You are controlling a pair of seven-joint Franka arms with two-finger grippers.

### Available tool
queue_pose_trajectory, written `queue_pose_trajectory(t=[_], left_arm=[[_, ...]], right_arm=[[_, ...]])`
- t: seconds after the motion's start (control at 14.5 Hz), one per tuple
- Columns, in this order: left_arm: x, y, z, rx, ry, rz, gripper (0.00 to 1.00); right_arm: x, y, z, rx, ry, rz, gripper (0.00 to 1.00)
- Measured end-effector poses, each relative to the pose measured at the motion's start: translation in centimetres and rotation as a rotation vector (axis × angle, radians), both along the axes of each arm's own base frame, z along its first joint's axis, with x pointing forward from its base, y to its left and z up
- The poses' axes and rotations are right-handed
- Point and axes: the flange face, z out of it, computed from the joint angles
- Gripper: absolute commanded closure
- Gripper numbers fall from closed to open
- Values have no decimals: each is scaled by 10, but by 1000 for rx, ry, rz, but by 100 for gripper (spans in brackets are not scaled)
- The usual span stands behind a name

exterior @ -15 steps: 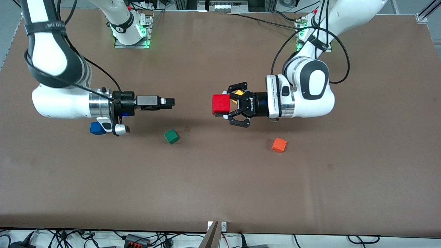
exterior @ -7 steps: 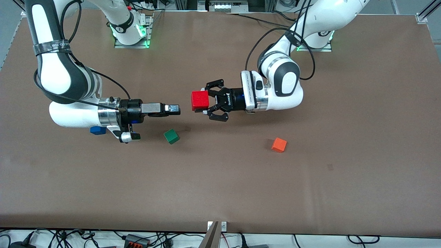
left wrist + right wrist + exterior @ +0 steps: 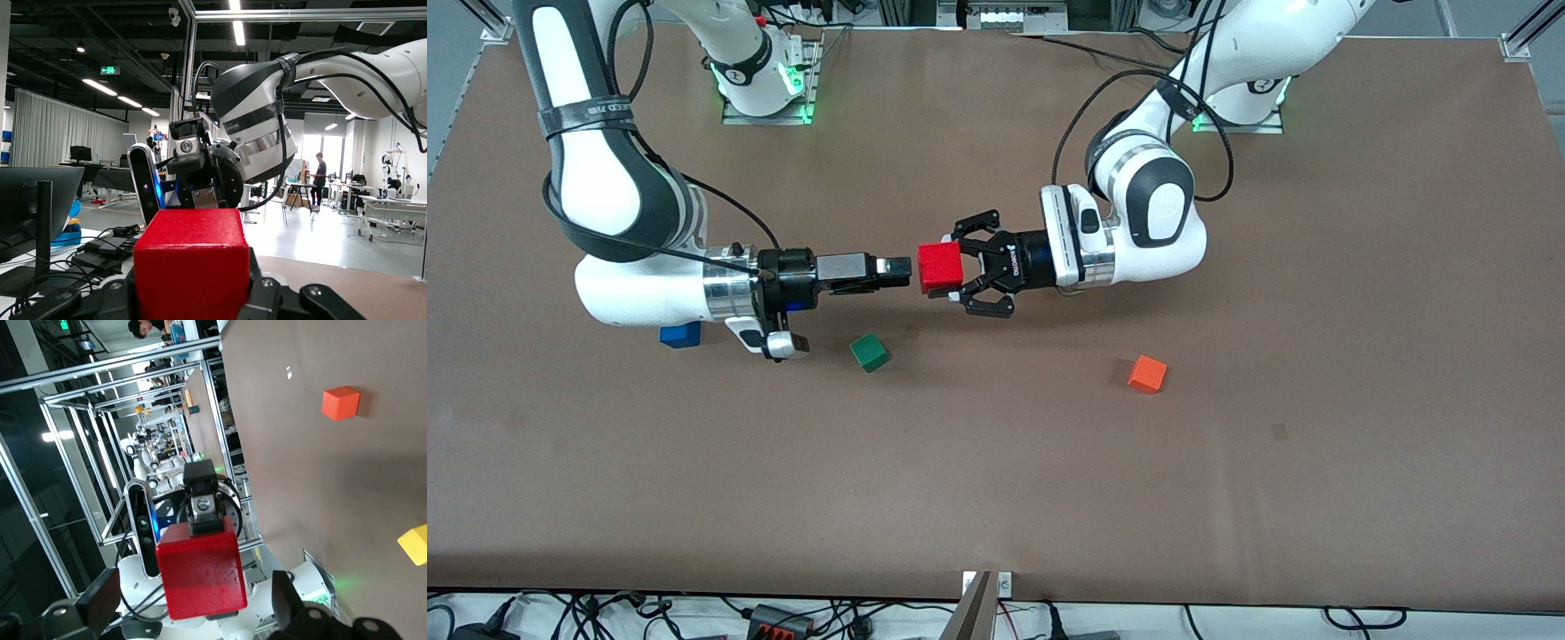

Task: Pass red block to right arm, stack on blue
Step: 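Close the right gripper on the red cube held by the left gripper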

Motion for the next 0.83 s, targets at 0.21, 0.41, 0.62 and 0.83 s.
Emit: queue_pose_trajectory(t=[0.21,0.41,0.62,0.83], left_arm=[[2,-3,-2,-6,3,1,100],[4,-3,0,-17,8,11,100],[5,-3,1,-20,7,12,99],[5,-3,1,-19,7,13,99]], right_arm=[[-2,5,-2,-7,-4,13,0],[-5,11,-4,-17,-9,28,0],[-6,12,-7,-46,-23,37,0],[-4,13,-4,-50,-36,31,0]])
